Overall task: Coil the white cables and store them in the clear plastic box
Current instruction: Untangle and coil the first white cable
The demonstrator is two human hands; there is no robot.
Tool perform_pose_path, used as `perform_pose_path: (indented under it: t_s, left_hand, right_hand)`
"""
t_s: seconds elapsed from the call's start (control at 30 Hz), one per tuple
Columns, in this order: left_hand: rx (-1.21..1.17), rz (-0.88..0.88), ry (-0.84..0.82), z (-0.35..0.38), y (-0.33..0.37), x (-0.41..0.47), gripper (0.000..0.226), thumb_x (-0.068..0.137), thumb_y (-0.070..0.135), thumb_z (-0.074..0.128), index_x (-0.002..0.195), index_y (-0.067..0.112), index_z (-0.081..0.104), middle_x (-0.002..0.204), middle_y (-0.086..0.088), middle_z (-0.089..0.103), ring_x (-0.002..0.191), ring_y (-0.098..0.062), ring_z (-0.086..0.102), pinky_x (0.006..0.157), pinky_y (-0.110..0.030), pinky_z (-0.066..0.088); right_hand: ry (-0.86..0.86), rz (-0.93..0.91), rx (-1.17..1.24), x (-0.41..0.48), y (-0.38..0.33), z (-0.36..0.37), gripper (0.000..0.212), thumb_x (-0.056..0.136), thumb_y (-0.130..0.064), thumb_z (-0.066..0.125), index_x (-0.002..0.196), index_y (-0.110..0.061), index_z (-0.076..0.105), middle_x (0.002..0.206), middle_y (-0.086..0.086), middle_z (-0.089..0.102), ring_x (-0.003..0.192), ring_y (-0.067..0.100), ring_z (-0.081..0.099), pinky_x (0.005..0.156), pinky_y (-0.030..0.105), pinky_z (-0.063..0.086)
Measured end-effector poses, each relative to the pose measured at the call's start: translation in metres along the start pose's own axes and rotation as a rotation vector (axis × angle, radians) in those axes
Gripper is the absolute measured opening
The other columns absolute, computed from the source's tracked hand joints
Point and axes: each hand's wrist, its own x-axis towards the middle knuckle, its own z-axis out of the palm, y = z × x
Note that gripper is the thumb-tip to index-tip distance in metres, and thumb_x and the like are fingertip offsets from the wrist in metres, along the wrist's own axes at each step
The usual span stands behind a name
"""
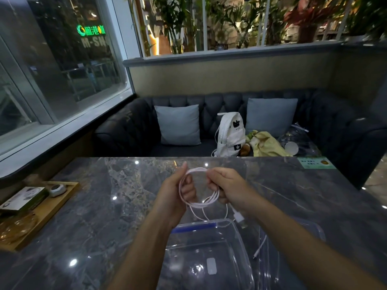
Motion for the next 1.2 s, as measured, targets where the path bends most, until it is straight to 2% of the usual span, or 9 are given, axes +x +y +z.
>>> perform_pose_path:
  t_s: [0.1,0.27,0.37,0.5,0.6,0.73,0.87,1.03,1.2]
  left_hand:
    - [-0.103,0.0,0.026,0.0,-0.003,0.002,0.05,0.09,0.042,0.044,0.046,0.019,0.039,0.032,0.008,0.027,0.031,-0.005,0.028,0.048,-0.022,0.029]
    - [-0.115,0.009,0.17,0.003,-0.004,0.005,0.061,0.09,0.026,0.05,0.032,0.025,0.029,0.027,0.009,0.019,0.023,-0.004,0.016,0.027,-0.013,0.015]
    - [-0.169,0.038,0.226,-0.002,-0.002,0.008,0.062,0.091,0.017,0.046,0.031,0.023,0.03,0.026,0.008,0.02,0.02,-0.004,0.015,0.025,-0.01,0.013]
    - [-0.084,0.078,0.283,-0.006,-0.003,0.011,0.058,0.092,0.014,0.042,0.035,0.023,0.033,0.028,0.009,0.022,0.022,-0.004,0.016,0.027,-0.009,0.014]
    - [0.084,0.124,0.357,0.0,-0.01,0.015,0.049,0.089,0.008,0.044,0.043,0.022,0.033,0.03,0.01,0.023,0.024,-0.004,0.016,0.03,-0.009,0.016]
    - [0.189,0.123,0.385,0.004,-0.013,0.022,0.044,0.087,0.006,0.045,0.048,0.021,0.032,0.031,0.01,0.024,0.026,-0.004,0.017,0.031,-0.012,0.015]
    - [0.169,0.092,0.415,-0.004,-0.008,0.028,0.048,0.087,0.008,0.045,0.045,0.023,0.028,0.031,0.011,0.022,0.026,-0.004,0.014,0.034,-0.01,0.013]
    - [0.13,0.008,0.359,0.001,-0.015,0.032,0.046,0.089,0.012,0.043,0.047,0.022,0.027,0.031,0.01,0.02,0.026,-0.004,0.014,0.032,-0.009,0.012]
    - [0.074,-0.071,0.256,0.008,-0.021,0.035,0.048,0.093,0.016,0.037,0.046,0.021,0.03,0.031,0.01,0.022,0.024,-0.003,0.015,0.029,-0.008,0.013]
  right_hand:
    - [0.086,0.011,0.088,-0.001,0.007,0.002,0.031,0.095,-0.024,0.043,0.067,-0.014,0.05,0.052,-0.004,0.042,0.035,0.002,0.029,0.033,0.015,0.022]
    - [0.056,-0.079,-0.105,-0.003,0.012,0.004,0.028,0.094,-0.02,0.047,0.072,-0.008,0.061,0.048,-0.008,0.052,0.038,0.0,0.038,0.038,0.012,0.028]
    - [0.052,-0.109,-0.334,-0.002,0.011,-0.003,0.024,0.091,-0.021,0.054,0.083,-0.002,0.067,0.061,-0.009,0.058,0.055,0.0,0.049,0.055,0.015,0.038]
    - [-0.177,0.019,-0.627,-0.005,0.002,-0.029,0.021,0.089,-0.027,0.056,0.075,-0.019,0.069,0.089,-0.003,0.059,0.082,0.009,0.056,0.081,0.029,0.043]
    - [-0.275,0.091,-0.953,-0.003,-0.002,-0.036,0.026,0.085,-0.027,0.061,0.06,-0.025,0.056,0.068,-0.008,0.052,0.062,0.005,0.048,0.062,0.026,0.039]
    - [-0.068,0.115,-1.131,0.0,0.003,-0.032,0.027,0.088,-0.019,0.057,0.062,-0.02,0.05,0.074,0.005,0.06,0.067,0.018,0.057,0.059,0.029,0.042]
    - [-0.136,0.102,-0.622,-0.006,-0.003,-0.034,0.019,0.092,-0.009,0.05,0.073,-0.007,0.053,0.057,0.005,0.059,0.046,0.015,0.056,0.052,0.032,0.048]
    - [-0.199,0.016,0.107,-0.005,-0.02,-0.034,0.004,0.084,-0.001,0.053,0.08,0.001,0.054,0.056,0.006,0.061,0.049,0.015,0.059,0.046,0.023,0.052]
    - [-0.131,-0.09,0.287,0.006,-0.013,-0.03,0.002,0.078,-0.003,0.056,0.077,-0.001,0.057,0.065,0.011,0.067,0.063,0.022,0.069,0.054,0.024,0.057]
